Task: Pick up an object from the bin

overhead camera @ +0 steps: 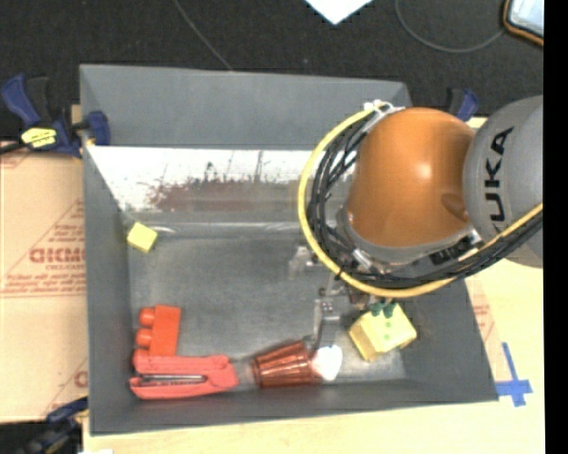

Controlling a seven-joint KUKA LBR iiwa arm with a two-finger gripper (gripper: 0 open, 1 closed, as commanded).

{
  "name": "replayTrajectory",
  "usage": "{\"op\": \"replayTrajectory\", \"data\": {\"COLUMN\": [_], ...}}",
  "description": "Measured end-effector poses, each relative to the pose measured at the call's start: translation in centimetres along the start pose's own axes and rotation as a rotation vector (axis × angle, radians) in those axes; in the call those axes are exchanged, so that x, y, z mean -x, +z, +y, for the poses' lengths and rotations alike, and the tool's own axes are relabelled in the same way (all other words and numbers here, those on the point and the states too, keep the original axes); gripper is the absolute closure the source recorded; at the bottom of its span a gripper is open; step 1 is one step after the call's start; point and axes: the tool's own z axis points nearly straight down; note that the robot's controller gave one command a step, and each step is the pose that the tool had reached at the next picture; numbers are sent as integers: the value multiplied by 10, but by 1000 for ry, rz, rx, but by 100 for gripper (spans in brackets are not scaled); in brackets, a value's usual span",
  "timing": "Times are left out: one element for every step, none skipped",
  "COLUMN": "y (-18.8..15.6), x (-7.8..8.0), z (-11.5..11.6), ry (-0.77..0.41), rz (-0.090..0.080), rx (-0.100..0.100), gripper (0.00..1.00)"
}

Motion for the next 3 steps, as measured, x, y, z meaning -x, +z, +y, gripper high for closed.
{"op": "replayTrajectory", "data": {"y": [-4, 86, 85], "x": [2, -17, -15], "z": [0, 17, 28], "ry": [4, -218, -380], "rz": [-9, -5, -15], "rx": [1, 0, -1], "gripper": [0, 0, 0]}}
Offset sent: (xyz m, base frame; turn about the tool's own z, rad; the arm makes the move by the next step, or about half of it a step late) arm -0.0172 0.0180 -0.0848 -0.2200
